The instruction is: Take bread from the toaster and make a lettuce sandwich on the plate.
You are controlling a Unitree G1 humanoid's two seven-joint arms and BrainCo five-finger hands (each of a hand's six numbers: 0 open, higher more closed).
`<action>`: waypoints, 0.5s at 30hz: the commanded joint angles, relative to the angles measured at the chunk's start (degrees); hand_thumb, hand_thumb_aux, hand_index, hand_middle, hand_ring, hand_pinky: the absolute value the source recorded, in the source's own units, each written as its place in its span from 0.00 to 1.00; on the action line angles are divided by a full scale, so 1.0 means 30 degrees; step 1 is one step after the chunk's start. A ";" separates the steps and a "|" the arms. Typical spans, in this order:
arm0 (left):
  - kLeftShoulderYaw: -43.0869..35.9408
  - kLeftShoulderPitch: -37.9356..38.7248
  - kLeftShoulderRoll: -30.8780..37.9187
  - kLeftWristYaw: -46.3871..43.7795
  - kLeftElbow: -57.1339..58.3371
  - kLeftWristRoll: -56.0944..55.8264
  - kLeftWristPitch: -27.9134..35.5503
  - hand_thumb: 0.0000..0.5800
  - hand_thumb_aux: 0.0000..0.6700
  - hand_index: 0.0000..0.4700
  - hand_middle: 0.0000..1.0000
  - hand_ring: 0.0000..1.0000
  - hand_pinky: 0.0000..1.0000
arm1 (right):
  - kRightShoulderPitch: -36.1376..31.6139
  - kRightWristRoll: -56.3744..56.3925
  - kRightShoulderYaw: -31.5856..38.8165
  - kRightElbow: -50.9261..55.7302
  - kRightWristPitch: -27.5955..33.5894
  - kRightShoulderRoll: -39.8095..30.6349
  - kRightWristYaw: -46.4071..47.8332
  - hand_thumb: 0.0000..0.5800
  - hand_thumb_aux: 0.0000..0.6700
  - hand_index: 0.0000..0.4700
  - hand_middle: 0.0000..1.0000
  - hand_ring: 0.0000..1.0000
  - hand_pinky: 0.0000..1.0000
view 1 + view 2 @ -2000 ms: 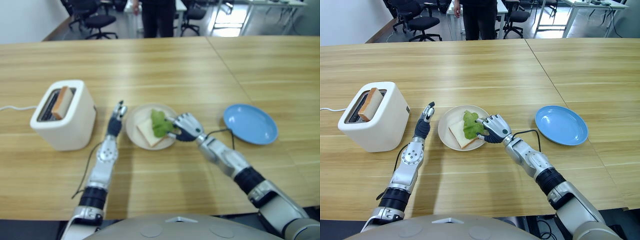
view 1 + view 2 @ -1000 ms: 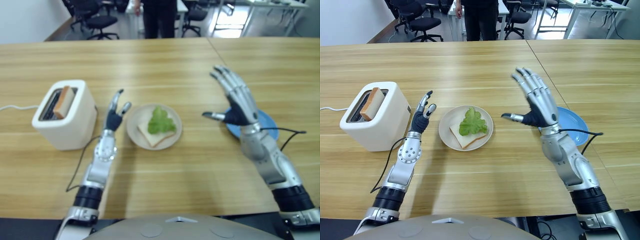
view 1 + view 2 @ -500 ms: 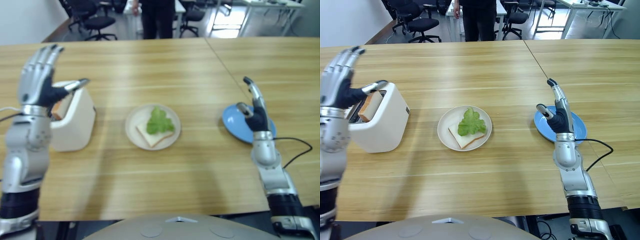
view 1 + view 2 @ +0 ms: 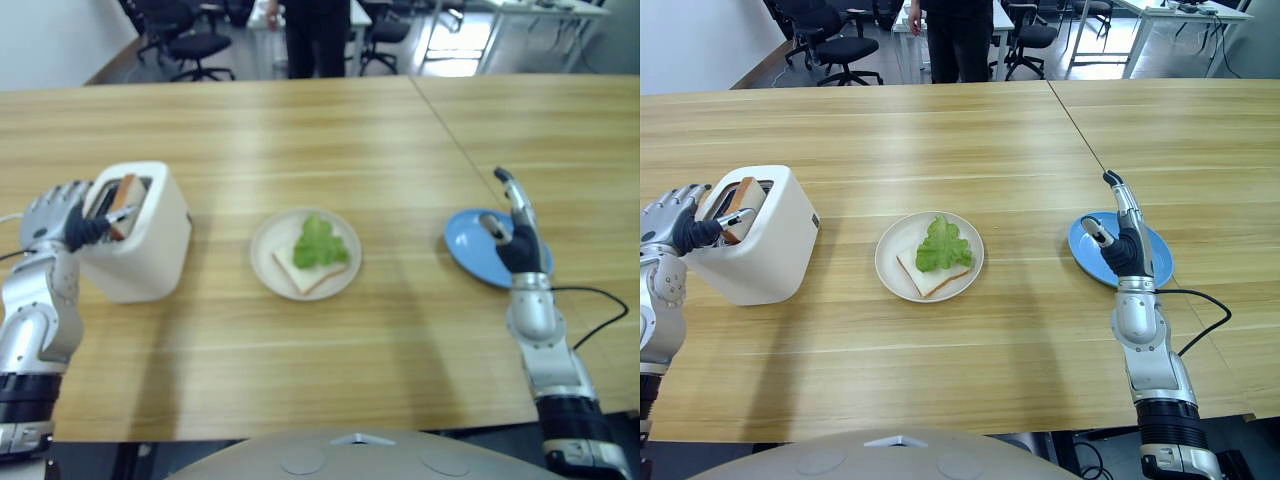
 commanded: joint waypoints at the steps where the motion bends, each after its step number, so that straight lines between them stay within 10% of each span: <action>1: -0.0457 0.0121 -0.0076 -0.0321 0.0655 -0.0425 0.0279 0.00 0.00 0.00 0.00 0.00 0.00 | 0.0119 -0.0234 -0.0259 0.0203 0.0025 0.0026 0.0051 0.00 0.00 0.00 0.00 0.00 0.00; 2: -0.0460 0.0125 -0.0035 -0.0301 0.0777 -0.0452 0.0355 0.00 0.00 0.00 0.00 0.00 0.00 | 0.0122 -0.0259 -0.0264 0.0241 0.0017 0.0022 0.0049 0.00 0.00 0.00 0.00 0.00 0.00; 3: -0.0401 0.0104 0.0024 -0.0205 0.0933 -0.0467 0.0463 0.40 0.22 0.22 0.00 0.00 0.00 | 0.0149 -0.0269 -0.0285 0.0230 0.0027 0.0013 0.0051 0.00 0.00 0.00 0.00 0.00 0.00; 4: -0.0367 0.0093 0.0074 -0.0136 0.1015 -0.0495 0.0545 0.40 0.22 0.22 0.00 0.00 0.00 | 0.0181 -0.0267 -0.0308 0.0200 0.0035 0.0006 0.0058 0.00 0.00 0.00 0.00 0.00 0.00; 5: -0.0308 0.0075 0.0091 -0.0010 0.1041 -0.0576 0.0565 1.00 1.00 0.98 0.76 0.76 0.76 | 0.0205 -0.0293 -0.0326 0.0155 0.0054 0.0002 0.0059 0.00 0.00 0.00 0.00 0.00 0.00; 6: -0.0252 0.0063 0.0102 0.0108 0.1016 -0.0639 0.0575 1.00 1.00 0.98 0.76 0.76 0.76 | 0.0220 -0.0345 -0.0337 0.0118 0.0075 -0.0004 0.0058 0.00 0.00 0.00 0.00 0.00 0.00; 7: -0.0105 0.0044 0.0006 0.0249 0.0808 -0.0864 0.0529 1.00 1.00 0.98 1.00 1.00 1.00 | 0.0219 -0.0383 -0.0345 0.0088 0.0097 0.0011 0.0066 0.00 0.00 0.00 0.00 0.00 0.00; 15: 0.0751 -0.0449 -0.0416 0.3047 -0.1643 -0.1423 -0.0835 1.00 1.00 0.98 1.00 1.00 1.00 | 0.0158 -0.0691 -0.0372 0.0136 0.0126 0.0137 0.0089 0.00 0.00 0.00 0.00 0.00 0.00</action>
